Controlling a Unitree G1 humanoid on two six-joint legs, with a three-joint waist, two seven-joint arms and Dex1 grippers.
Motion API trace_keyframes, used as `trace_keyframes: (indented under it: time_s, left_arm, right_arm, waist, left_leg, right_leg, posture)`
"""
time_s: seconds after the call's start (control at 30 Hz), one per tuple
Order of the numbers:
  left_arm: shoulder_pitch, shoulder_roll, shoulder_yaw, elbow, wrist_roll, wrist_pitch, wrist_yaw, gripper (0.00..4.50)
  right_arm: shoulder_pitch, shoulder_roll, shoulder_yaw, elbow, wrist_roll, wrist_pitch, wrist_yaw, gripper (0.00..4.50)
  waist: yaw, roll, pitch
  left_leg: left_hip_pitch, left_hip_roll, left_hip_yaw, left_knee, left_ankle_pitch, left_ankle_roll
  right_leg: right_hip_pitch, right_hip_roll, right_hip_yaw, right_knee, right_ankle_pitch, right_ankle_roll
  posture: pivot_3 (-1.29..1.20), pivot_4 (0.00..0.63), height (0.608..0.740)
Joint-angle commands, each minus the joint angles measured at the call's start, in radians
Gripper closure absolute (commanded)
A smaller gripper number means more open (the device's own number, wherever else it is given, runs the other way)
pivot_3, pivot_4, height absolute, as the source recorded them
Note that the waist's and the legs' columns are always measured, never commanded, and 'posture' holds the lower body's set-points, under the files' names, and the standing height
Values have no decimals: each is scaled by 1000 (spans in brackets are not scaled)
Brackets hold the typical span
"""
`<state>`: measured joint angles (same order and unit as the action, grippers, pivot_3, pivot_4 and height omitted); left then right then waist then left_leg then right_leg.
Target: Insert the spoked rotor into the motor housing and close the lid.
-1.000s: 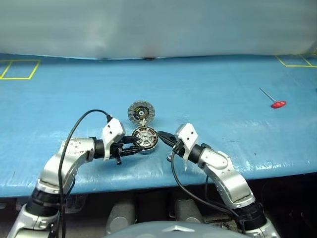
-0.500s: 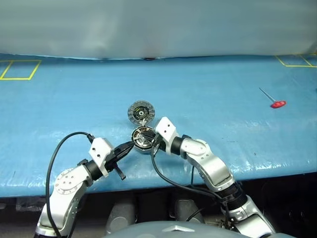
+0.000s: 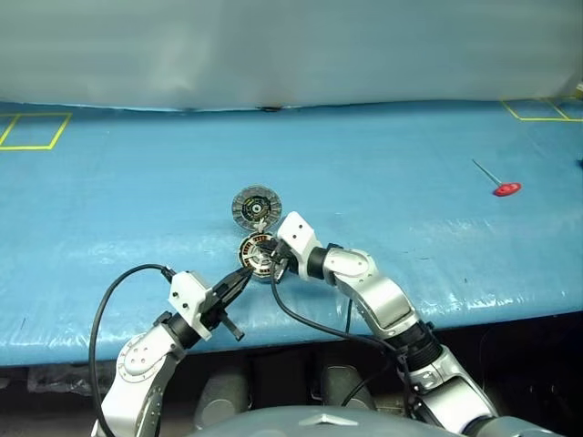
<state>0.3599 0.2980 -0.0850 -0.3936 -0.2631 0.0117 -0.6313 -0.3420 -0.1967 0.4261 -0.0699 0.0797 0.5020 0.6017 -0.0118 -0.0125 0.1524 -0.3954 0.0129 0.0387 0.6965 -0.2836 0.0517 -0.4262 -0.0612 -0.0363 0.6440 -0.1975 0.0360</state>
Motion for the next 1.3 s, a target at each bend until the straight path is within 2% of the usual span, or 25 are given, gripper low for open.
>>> trace_keyframes:
  time_s: [0.03,0.2,0.5,0.7,0.8,1.0,1.13,1.3]
  left_arm:
    - [-1,-4,-4,-5,11,-29,19,4469]
    - [3,-3,0,-10,15,-29,39,4469]
    - [-2,-3,0,-9,10,-28,55,4469]
    - [-8,1,-7,2,9,-26,51,4469]
    - [-13,-4,-13,14,8,-27,49,4469]
    - [-16,-11,-26,28,6,-35,46,4469]
    - [3,-21,-39,28,15,-58,53,4469]
    - [20,-24,-49,33,33,-89,61,4469]
  right_arm:
    - [8,-6,28,46,-22,45,6,4500]
    - [12,2,45,50,-27,43,11,4500]
    - [-15,-4,-17,-30,12,32,37,4500]
    - [-138,-103,-45,-114,24,46,126,4500]
    - [-252,-152,-53,-98,14,38,173,4500]
    - [-489,-170,-71,63,-25,3,195,4500]
    - [-661,-121,-26,334,-122,-131,162,4500]
    - [-798,-29,17,652,-199,-317,171,4500]
  waist:
    - [0,1,-2]
    - [-1,5,-6]
    - [0,6,-7]
    - [1,7,-5]
    - [-1,9,-4]
    - [-1,9,-4]
    - [-1,9,-4]
    - [-11,9,-4]
  left_leg:
    - [0,0,0,0,0,0]
    - [0,0,0,0,0,0]
    - [0,1,0,0,0,0]
    - [-2,1,0,-1,0,0]
    - [-3,1,0,-1,0,0]
    - [-5,1,0,-4,0,0]
    - [-5,0,2,-7,0,0]
    - [-5,1,4,-9,0,0]
  right_leg:
    - [0,0,0,0,0,0]
    - [0,0,0,0,-1,1]
    - [-1,0,-1,0,-3,3]
    - [-2,-1,-2,-1,-2,2]
    - [-2,0,-2,-1,-2,1]
    - [-2,0,-3,-1,-1,-3]
    - [-2,-1,-2,-2,-2,-4]
    - [-3,-1,-2,-2,-2,-4]
  posture:
    - [0,150,740]
    - [0,150,740]
    - [0,150,740]
    - [0,150,740]
    - [0,150,740]
    - [0,150,740]
    - [0,150,740]
    - [0,150,740]
